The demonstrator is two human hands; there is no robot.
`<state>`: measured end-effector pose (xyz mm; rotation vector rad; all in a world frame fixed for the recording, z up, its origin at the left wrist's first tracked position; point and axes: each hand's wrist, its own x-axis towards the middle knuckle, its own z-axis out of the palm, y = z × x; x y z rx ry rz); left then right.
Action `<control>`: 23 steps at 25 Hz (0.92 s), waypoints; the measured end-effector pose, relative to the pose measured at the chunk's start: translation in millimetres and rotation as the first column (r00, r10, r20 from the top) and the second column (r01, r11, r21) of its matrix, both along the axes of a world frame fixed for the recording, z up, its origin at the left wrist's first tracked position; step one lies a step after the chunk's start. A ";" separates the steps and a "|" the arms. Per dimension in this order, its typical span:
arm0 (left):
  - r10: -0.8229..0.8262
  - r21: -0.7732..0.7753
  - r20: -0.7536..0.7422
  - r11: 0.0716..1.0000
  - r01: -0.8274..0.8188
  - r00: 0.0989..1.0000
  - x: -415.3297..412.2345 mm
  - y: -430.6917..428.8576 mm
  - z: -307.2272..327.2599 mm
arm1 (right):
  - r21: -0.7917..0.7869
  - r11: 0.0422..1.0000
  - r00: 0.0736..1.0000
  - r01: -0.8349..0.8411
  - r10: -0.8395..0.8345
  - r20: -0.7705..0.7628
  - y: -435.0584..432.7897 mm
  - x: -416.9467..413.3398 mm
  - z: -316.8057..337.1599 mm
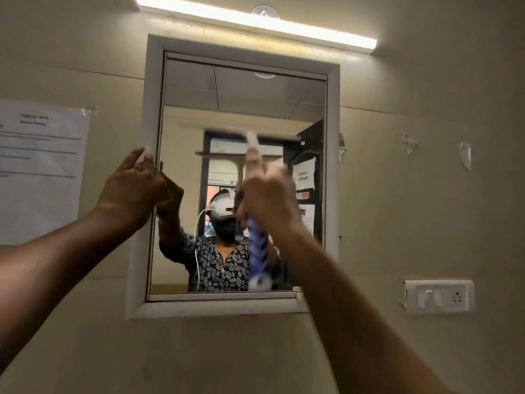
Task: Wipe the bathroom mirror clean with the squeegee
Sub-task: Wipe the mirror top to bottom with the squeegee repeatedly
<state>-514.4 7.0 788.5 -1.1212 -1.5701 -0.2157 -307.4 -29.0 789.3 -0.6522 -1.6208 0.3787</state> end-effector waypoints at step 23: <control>0.023 -0.039 0.001 0.999 -0.023 1.000 2.3 3.8 2.6 | -0.005 0.981 0.978 0.195 -0.194 0.076 41.3 14.2 149.8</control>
